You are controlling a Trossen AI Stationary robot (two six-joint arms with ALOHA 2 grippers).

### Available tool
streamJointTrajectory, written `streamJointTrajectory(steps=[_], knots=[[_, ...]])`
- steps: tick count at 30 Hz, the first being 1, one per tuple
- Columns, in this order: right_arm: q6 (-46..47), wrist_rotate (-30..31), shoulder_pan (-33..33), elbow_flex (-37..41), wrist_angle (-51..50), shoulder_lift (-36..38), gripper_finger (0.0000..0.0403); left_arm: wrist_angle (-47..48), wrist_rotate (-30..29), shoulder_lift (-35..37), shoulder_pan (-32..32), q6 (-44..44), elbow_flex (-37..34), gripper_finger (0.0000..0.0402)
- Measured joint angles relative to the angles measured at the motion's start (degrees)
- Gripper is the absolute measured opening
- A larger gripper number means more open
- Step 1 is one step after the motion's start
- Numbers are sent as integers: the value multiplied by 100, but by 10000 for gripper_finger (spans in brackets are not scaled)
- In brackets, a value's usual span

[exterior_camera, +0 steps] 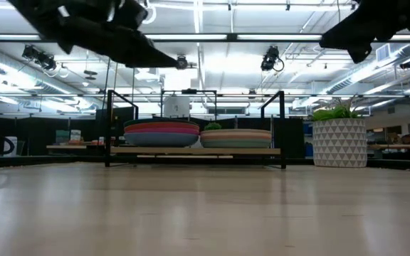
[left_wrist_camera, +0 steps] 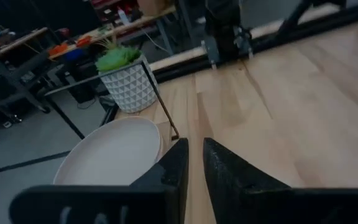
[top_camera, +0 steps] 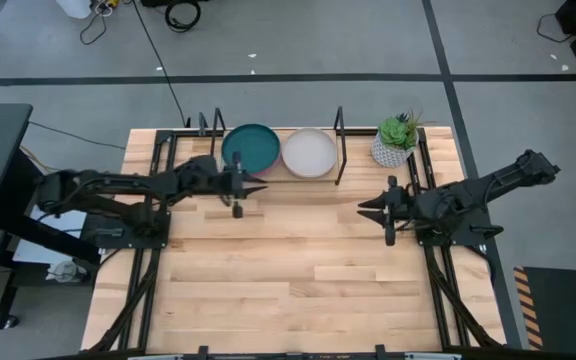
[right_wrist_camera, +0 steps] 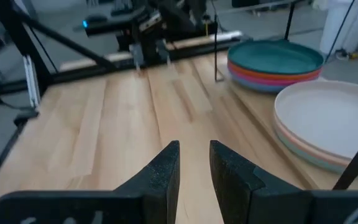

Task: Place and stack plates onto a shelf
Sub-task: Return to Home Position

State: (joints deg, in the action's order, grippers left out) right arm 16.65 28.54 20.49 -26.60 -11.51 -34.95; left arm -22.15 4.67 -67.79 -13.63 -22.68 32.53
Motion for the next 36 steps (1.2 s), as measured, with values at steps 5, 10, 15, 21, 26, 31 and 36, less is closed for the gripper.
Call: streamJointTrajectory(steps=[5, 10, 15, 21, 26, 31, 36], knots=[[-200, -223, -313, 491, 264, 717, 94, -274, -2, 706, -19, 285, -616, 55], [-452, -316, -485, 965, 629, 1357, 94, -1019, -2, 1416, -119, 596, -1391, 55], [-620, -429, -577, 1467, 963, 1916, 94, -1500, -4, 2085, -306, 1017, -2060, 55], [-638, -470, -672, 1997, 1205, 2507, 94, -1694, -205, 2887, -422, 1451, -2545, 54], [-894, -486, -721, 2373, 1549, 2931, 94, -1699, -437, 3496, -415, 1463, -2822, 43], [-1060, -492, -772, 2569, 1570, 3316, 94, -1583, -617, 4121, -417, 1458, -3205, 10], [-1222, -619, -863, 2626, 1580, 3492, 94, -731, -662, 4692, -413, 1410, -3204, 9]])
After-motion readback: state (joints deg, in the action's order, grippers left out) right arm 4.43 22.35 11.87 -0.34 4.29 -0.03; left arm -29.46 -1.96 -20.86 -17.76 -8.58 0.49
